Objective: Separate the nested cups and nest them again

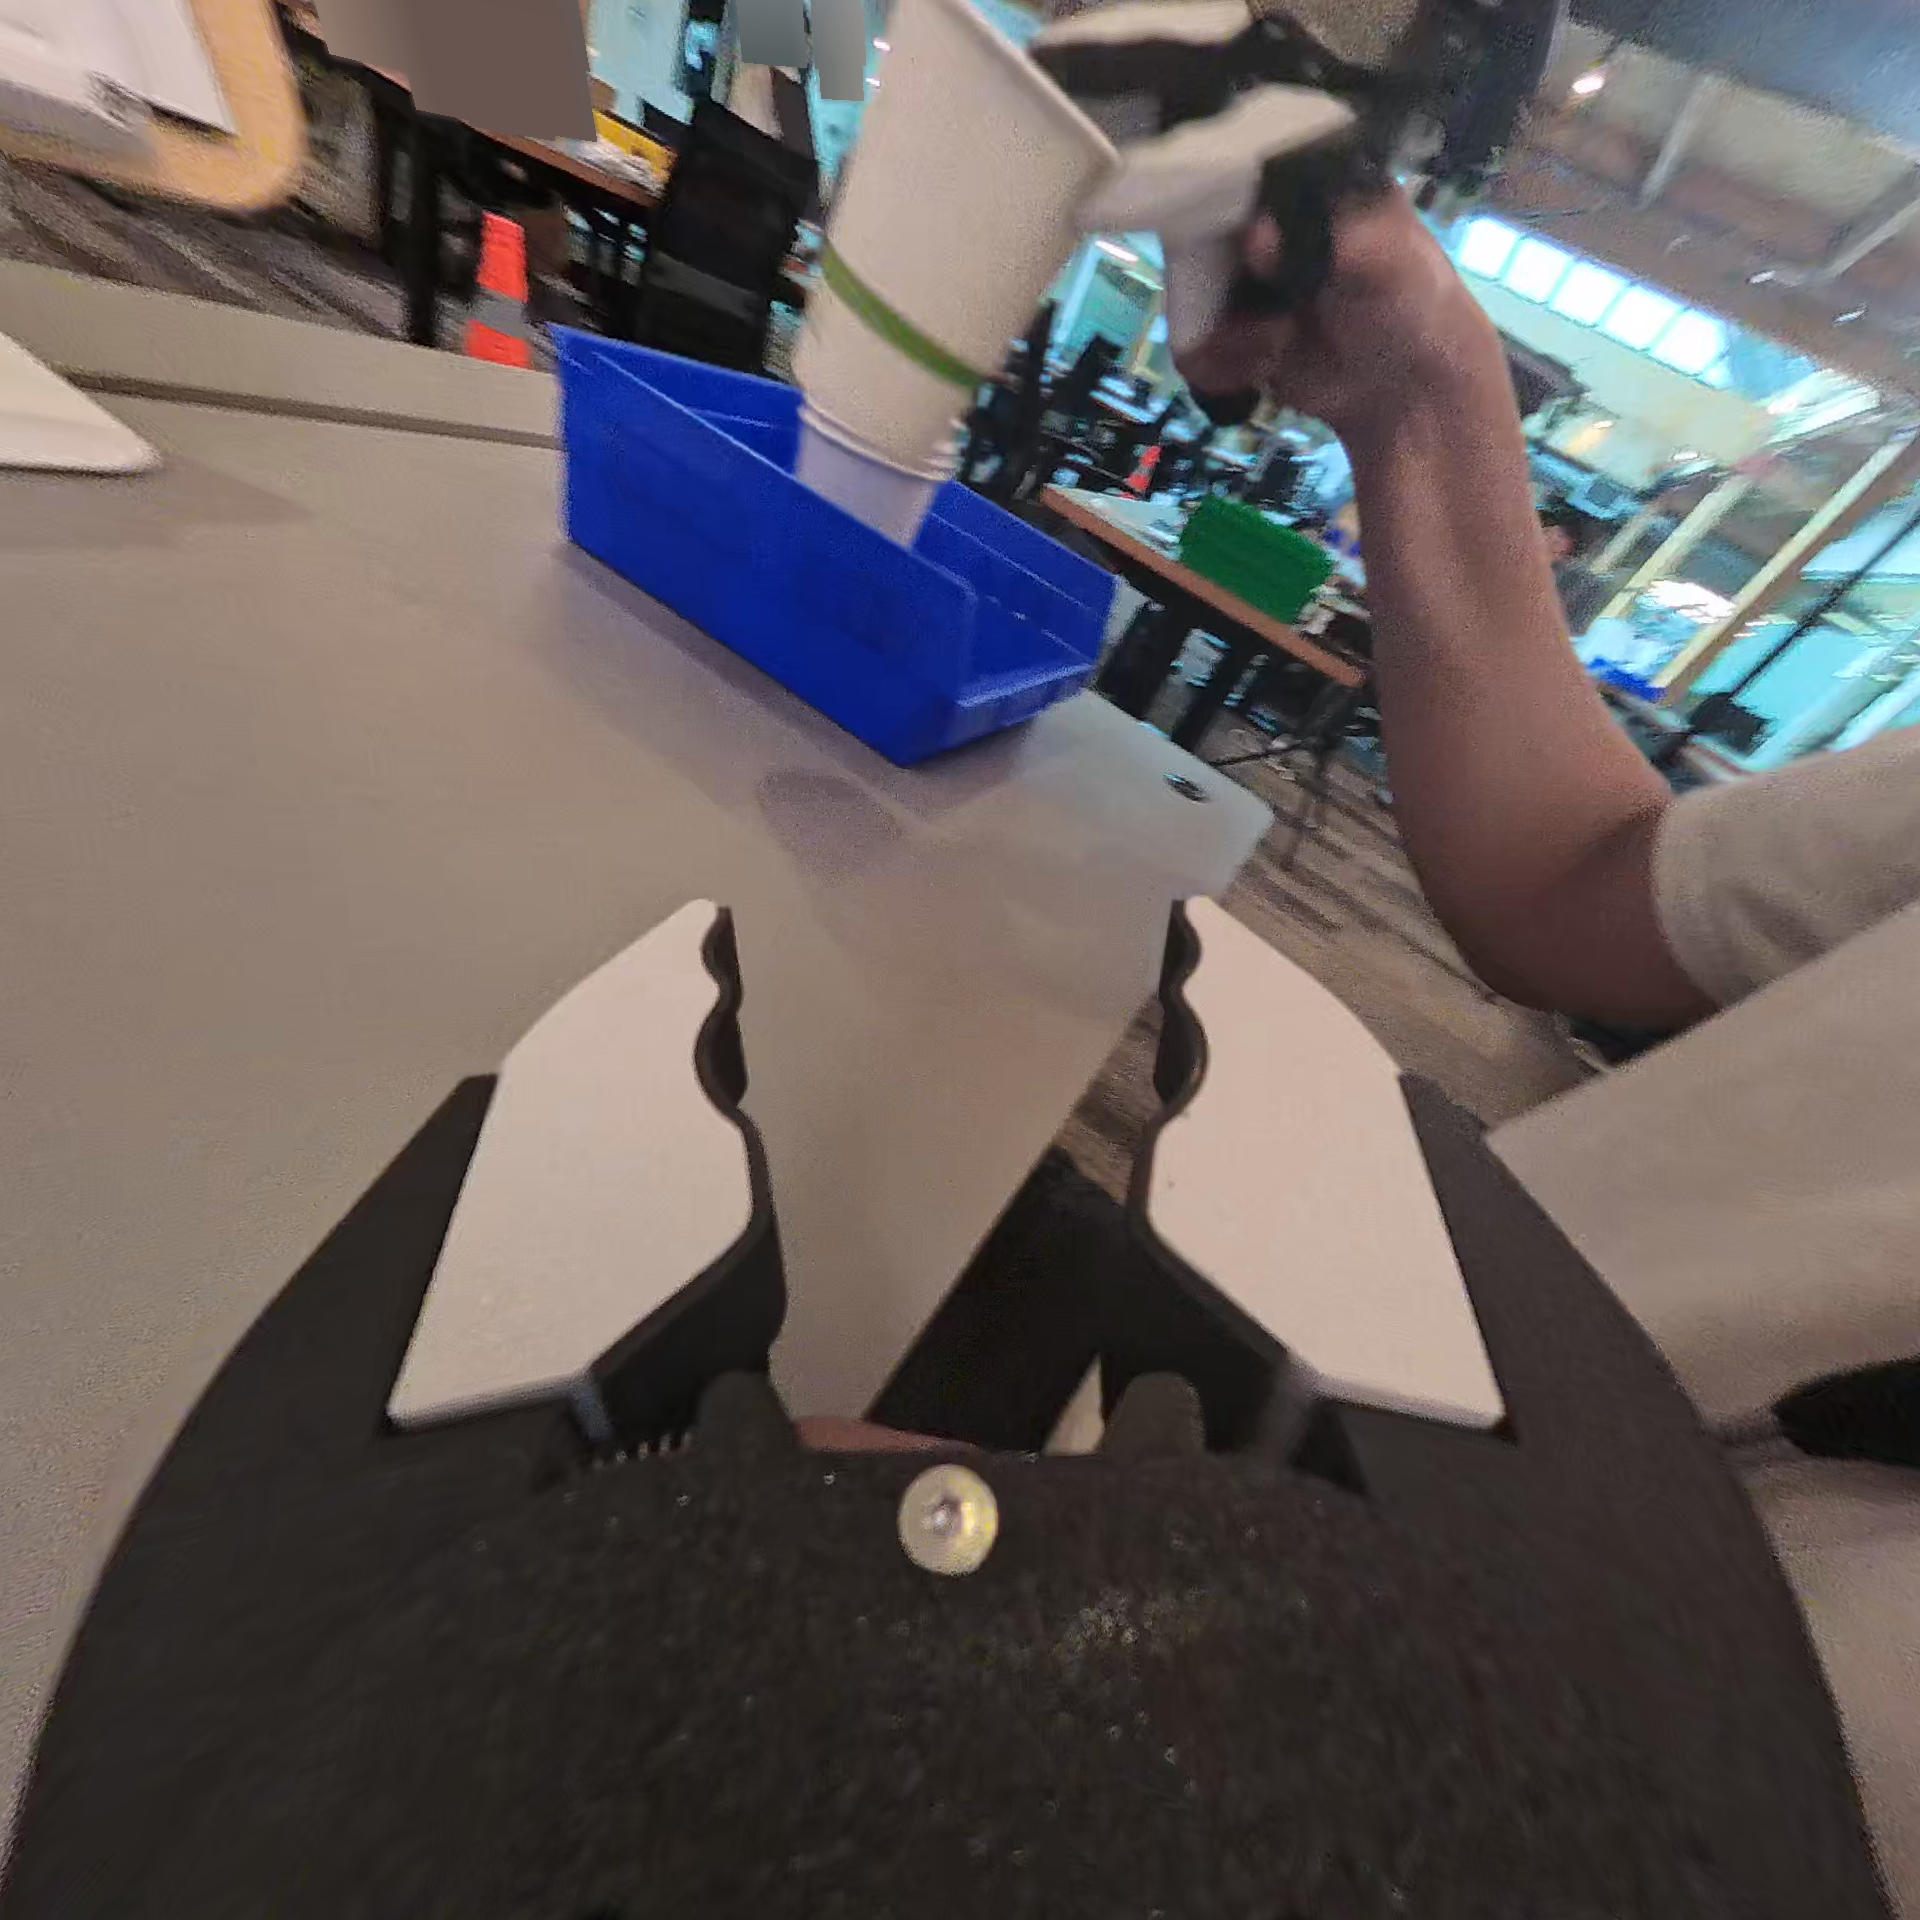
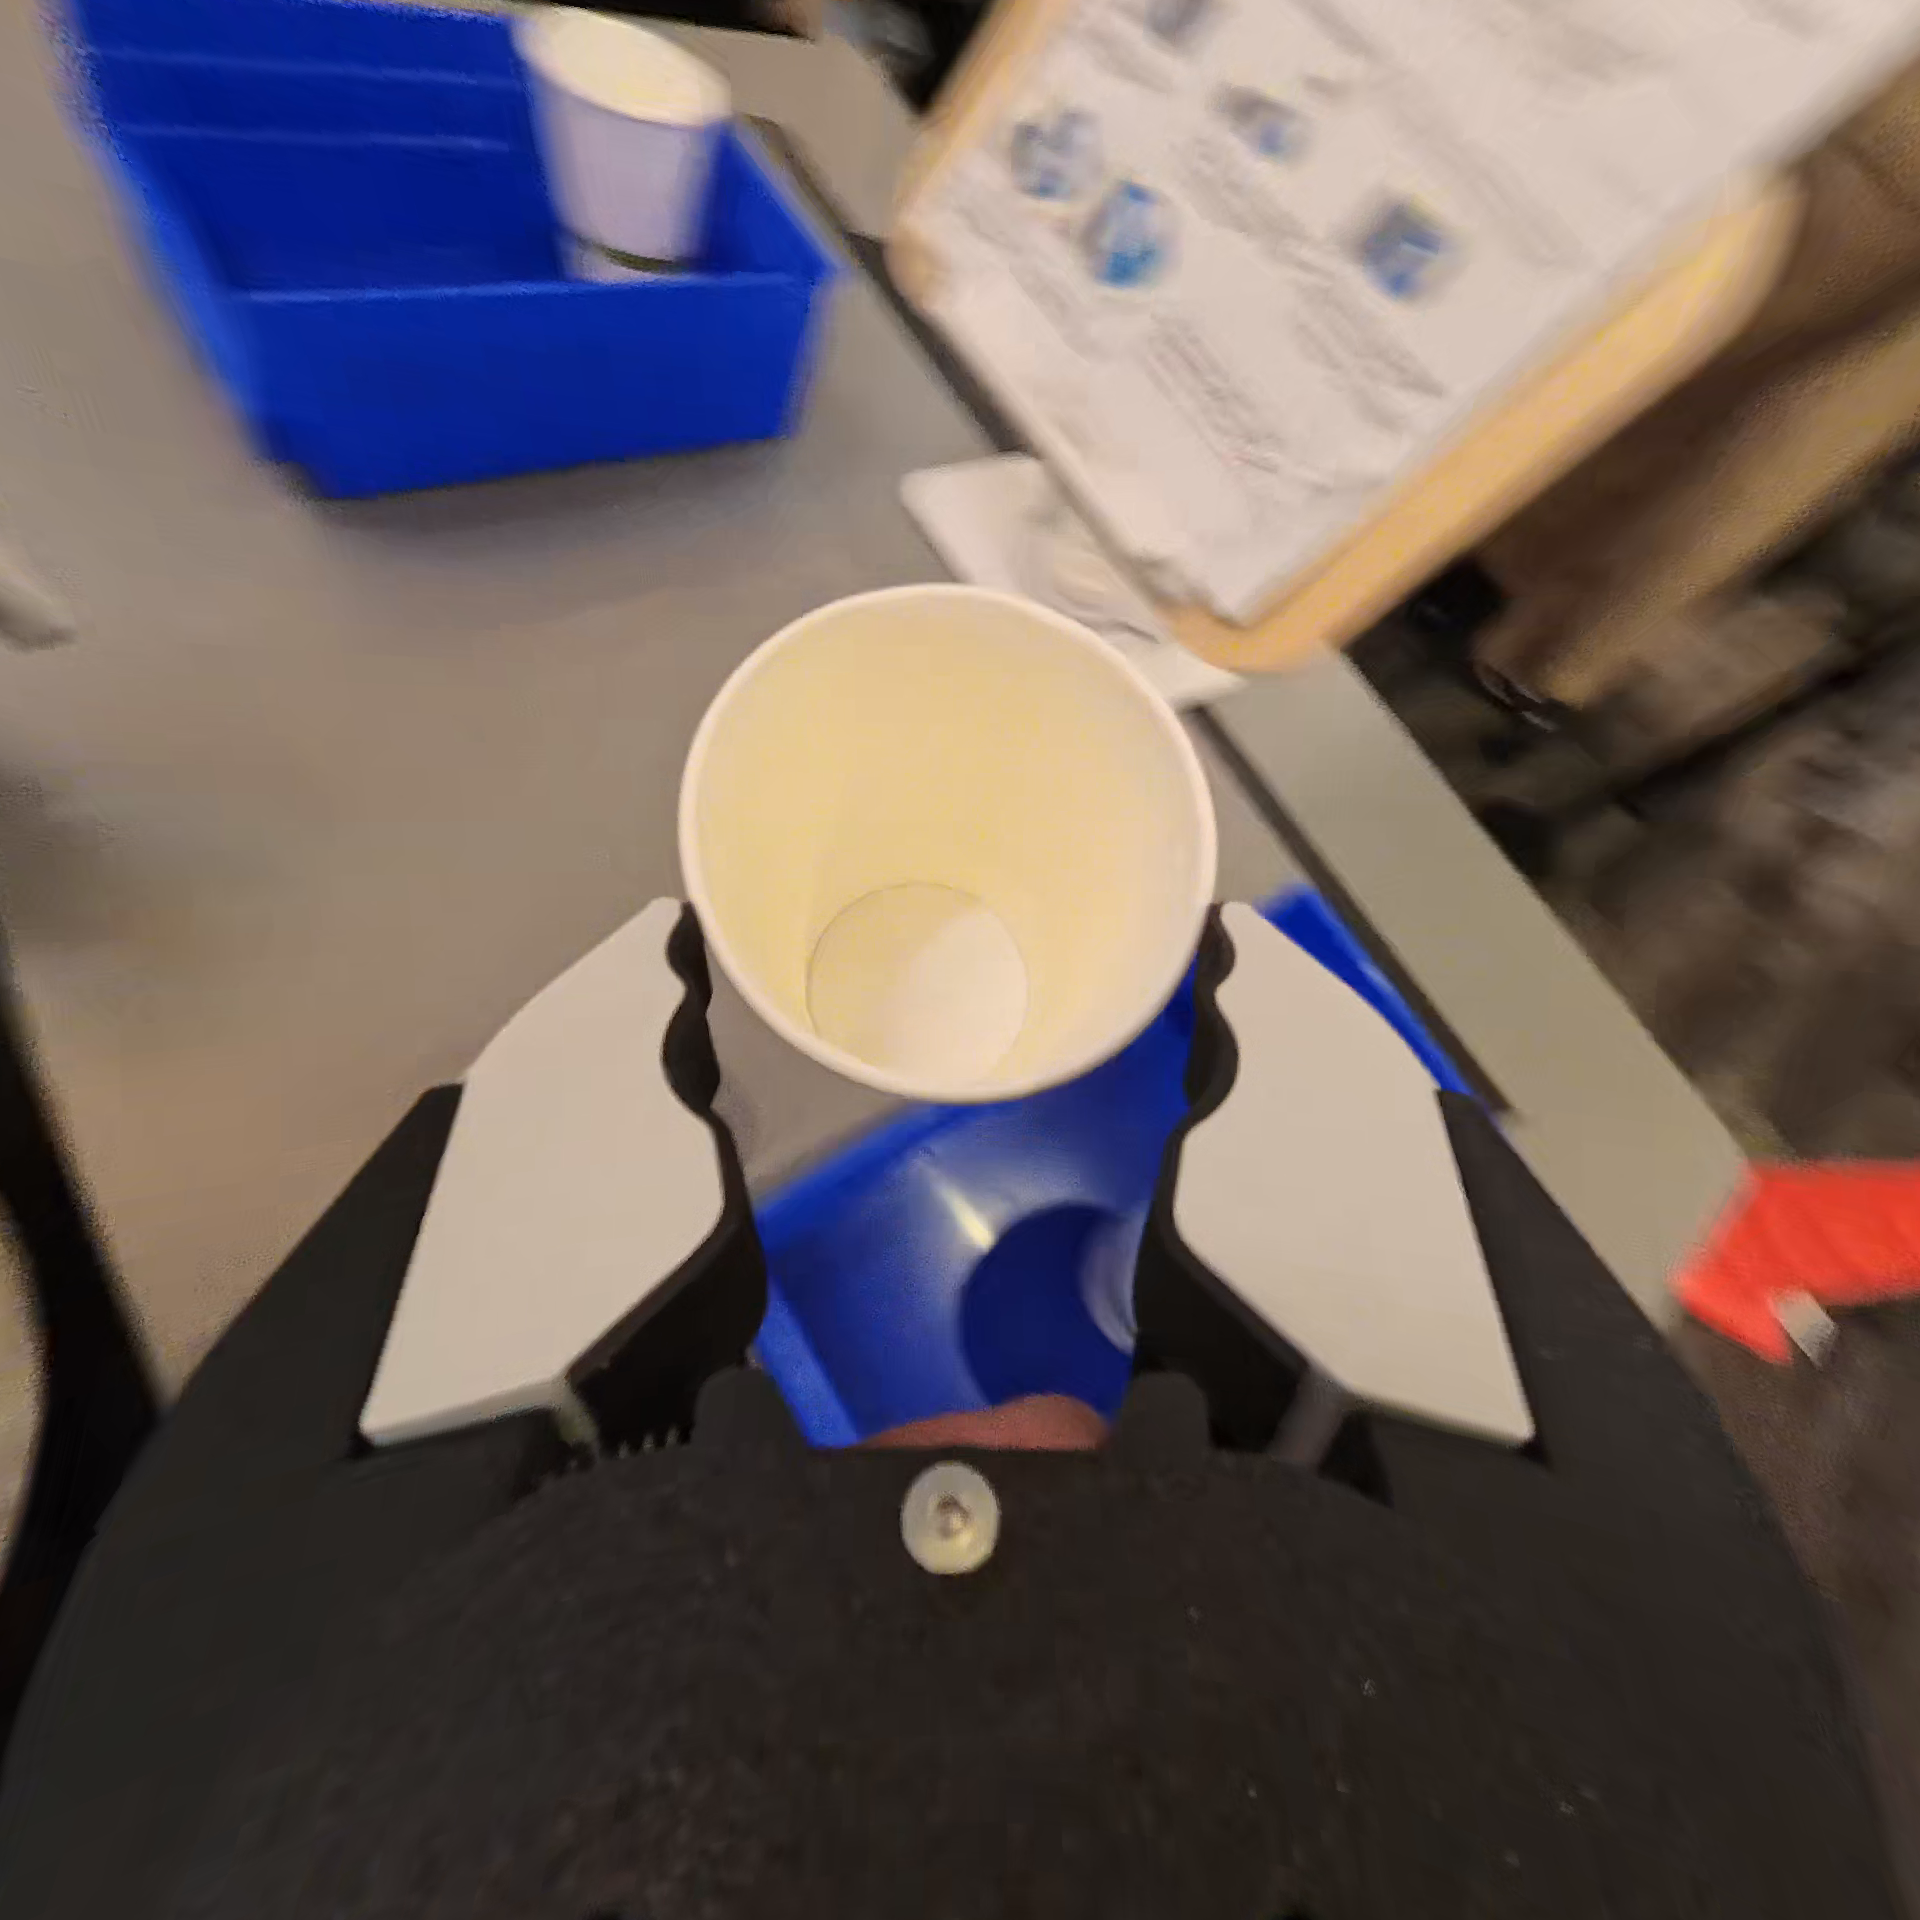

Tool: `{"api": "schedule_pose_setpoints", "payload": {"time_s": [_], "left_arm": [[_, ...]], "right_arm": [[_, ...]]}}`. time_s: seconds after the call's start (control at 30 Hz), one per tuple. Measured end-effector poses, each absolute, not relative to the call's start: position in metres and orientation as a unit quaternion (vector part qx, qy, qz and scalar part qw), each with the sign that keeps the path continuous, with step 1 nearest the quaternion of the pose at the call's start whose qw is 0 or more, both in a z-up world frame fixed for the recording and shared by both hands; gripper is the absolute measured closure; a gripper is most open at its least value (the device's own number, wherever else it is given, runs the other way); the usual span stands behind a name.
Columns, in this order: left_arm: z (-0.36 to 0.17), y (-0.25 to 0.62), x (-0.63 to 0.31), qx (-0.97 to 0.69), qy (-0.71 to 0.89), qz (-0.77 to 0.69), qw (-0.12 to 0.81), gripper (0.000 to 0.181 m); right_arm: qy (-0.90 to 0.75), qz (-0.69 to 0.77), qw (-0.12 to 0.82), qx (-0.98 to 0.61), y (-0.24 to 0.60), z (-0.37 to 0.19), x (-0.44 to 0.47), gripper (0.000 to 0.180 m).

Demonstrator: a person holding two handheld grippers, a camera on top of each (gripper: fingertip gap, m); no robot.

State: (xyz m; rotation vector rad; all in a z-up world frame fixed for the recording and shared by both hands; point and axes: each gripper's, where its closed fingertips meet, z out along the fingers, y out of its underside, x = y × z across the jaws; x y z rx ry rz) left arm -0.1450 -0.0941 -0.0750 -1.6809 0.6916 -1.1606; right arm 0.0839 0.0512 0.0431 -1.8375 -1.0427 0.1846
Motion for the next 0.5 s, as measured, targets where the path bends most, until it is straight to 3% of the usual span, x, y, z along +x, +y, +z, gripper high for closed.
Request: {"api": "schedule_pose_setpoints", "payload": {"time_s": [0.17,0.5], "left_arm": [[-0.084,-0.104,-0.132,-0.687,0.317,-0.479,0.445,0.103],[-0.084,-0.108,-0.137,-0.686,0.329,-0.468,0.450,0.104]], "right_arm": [[-0.211,0.014,0.510,-0.834,0.098,0.080,0.183,0.091],[-0.116,-0.026,0.441,-0.890,0.135,0.018,0.240,0.090]]}}
